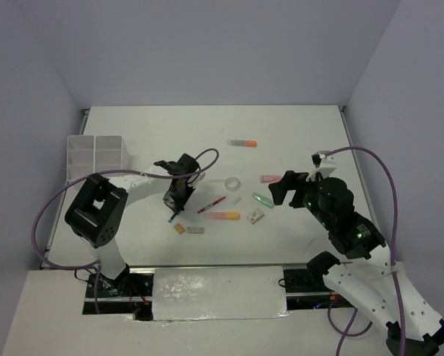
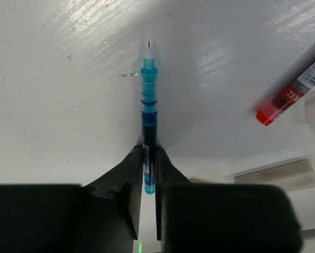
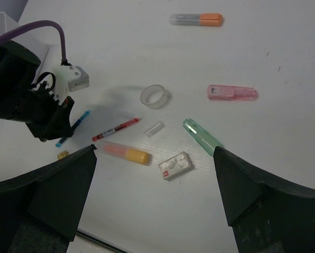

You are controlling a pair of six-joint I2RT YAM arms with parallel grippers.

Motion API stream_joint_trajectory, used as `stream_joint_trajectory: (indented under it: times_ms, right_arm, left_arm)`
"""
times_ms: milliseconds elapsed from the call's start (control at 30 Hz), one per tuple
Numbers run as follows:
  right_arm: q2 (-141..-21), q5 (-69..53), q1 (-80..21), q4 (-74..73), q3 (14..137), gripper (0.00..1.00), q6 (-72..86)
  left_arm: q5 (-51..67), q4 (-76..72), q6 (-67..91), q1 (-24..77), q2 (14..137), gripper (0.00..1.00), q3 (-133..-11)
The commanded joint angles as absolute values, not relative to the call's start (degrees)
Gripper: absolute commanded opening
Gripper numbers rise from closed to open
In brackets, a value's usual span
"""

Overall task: Sort the stationery into containers
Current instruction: Pick up the pen from the center of the board, then close the pen cap on the pen.

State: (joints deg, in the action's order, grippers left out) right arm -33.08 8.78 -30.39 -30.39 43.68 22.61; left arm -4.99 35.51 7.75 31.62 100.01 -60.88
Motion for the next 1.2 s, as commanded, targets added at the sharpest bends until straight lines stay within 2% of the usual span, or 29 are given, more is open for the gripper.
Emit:
stream_joint_trajectory:
  times_ms: [0, 33, 67, 100, 267, 333, 433, 633, 833, 933, 967, 1167]
  right_arm:
    - [-32.5, 9.5, -30.8, -28.2, 43.8, 1.00, 21.6]
    - [-32.4, 9.6, -30.8, -28.2, 43.8, 1.00, 21.6]
    - [-32.4, 9.7, -30.8, -28.0, 43.6, 1.00, 21.7]
    - [-32.5, 9.6, -30.7, -27.9, 43.6, 1.00, 21.7]
    - [-34.4, 9.1, -30.8, -27.5, 43.8, 1.00, 23.3]
    - [-37.5, 9.0, -30.8, -27.1, 44.0, 0.97, 24.7]
    - [-44.7, 12.2, -32.5, -28.0, 45.5, 0.96, 31.7]
    - [-58.0, 29.1, -40.8, -30.0, 50.0, 0.96, 45.6]
    - [-74.2, 35.8, -46.7, -32.6, 55.8, 0.93, 58.2]
    - [-84.8, 36.8, -48.1, -36.5, 62.4, 0.85, 62.6]
    - [-89.2, 36.6, -48.5, -37.2, 65.2, 0.79, 63.3]
    - [-97.6, 34.2, -48.8, -37.4, 69.1, 0.66, 67.5]
  left_arm:
    - [-4.1, 35.5, 7.6, 30.9, 103.5, 0.19, -60.7]
    - [-4.1, 35.6, 7.7, 30.7, 103.8, 0.16, -60.7]
    - [-4.4, 35.7, 7.9, 30.5, 104.1, 0.05, -60.8]
    - [-4.7, 35.8, 8.1, 30.3, 104.2, 0.01, -61.0]
    - [-7.5, 36.7, 9.8, 28.9, 100.4, 0.00, -62.5]
    - [-8.3, 36.0, 10.5, 28.8, 97.4, 0.00, -62.4]
    - [-10.9, 34.6, 12.8, 28.8, 86.9, 0.00, -61.7]
    - [-17.1, 32.4, 17.7, 29.5, 67.8, 0.00, -59.3]
    - [-17.1, 30.7, 19.1, 30.2, 50.5, 0.00, -54.9]
    - [-17.9, 28.8, 19.2, 30.4, 43.9, 0.00, -50.4]
    - [-18.2, 28.3, 19.5, 30.5, 42.7, 0.00, -49.3]
    - [-14.1, 28.4, 18.1, 32.4, 42.3, 0.00, -49.1]
